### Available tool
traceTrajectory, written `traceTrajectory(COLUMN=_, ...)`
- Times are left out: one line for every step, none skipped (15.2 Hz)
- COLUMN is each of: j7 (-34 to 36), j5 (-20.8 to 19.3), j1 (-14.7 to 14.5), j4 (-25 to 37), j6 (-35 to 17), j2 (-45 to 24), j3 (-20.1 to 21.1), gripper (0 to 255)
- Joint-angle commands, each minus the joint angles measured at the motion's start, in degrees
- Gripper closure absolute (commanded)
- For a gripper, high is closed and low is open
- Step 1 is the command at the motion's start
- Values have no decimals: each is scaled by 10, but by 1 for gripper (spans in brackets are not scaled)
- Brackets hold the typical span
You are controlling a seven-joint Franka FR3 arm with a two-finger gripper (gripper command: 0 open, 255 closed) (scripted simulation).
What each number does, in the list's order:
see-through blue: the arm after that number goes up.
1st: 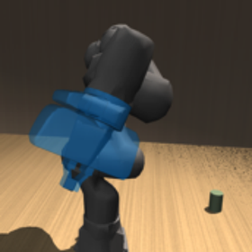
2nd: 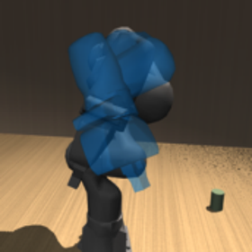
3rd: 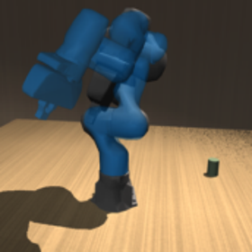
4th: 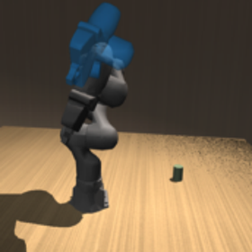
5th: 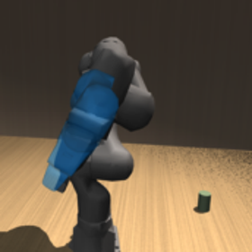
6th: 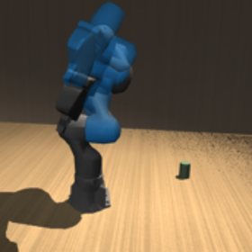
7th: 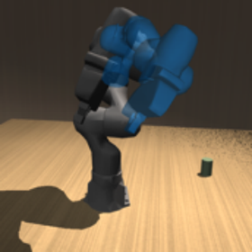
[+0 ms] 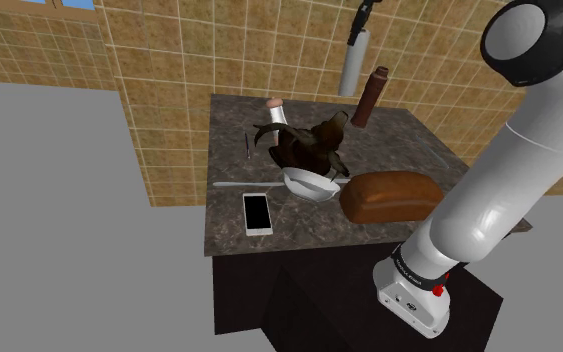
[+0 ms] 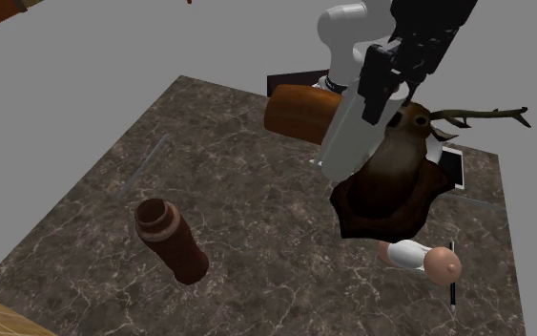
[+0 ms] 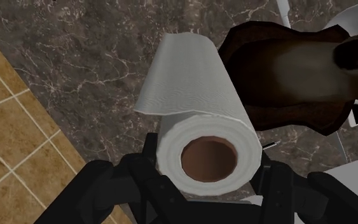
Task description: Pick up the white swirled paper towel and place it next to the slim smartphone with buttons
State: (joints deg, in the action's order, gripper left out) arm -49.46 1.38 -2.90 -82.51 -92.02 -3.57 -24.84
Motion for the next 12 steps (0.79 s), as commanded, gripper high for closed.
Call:
traceTrajectory(j7=-1, j5=4, j1=2, j4=26, j6=19, j2=-8, j3=-1, gripper=255)
traceTrajectory(j7=-2, j5=6, j1=3, j4=39, j6=28, j2=-12, j3=-1, gripper=255)
traceTrajectory(j7=-4, j5=8, j1=4, j4=52, j6=37, j2=-17, j3=-2, gripper=255)
traceTrajectory(j7=-5, j5=10, j1=5, j4=66, j6=47, j2=-21, j3=-3, gripper=255)
traceTrajectory(j7=-6, j5=12, j1=7, j4=79, j6=56, j2=-26, j3=-4, gripper=255)
traceTrajectory(j7=9, j5=7, j1=-3, j4=72, j6=54, j2=-20, j3=3, gripper=255)
traceTrajectory(j7=24, j5=3, j1=-12, j4=66, j6=53, j2=-14, j3=10, gripper=255)
traceTrajectory(j7=38, j5=-1, j1=-21, j4=61, j6=52, j2=-10, j3=16, gripper=255)
traceTrajectory(j7=53, j5=-5, j1=-29, j4=57, j6=51, j2=-6, j3=23, gripper=255)
traceTrajectory(j7=67, j5=-8, j1=-38, j4=54, j6=51, j2=-3, j3=29, gripper=255)
traceTrajectory(j7=82, j5=-11, j1=-46, j4=51, j6=51, j2=-1, j3=36, gripper=255)
traceTrajectory(j7=96, j5=-13, j1=-54, j4=50, j6=51, j2=1, j3=42, gripper=255)
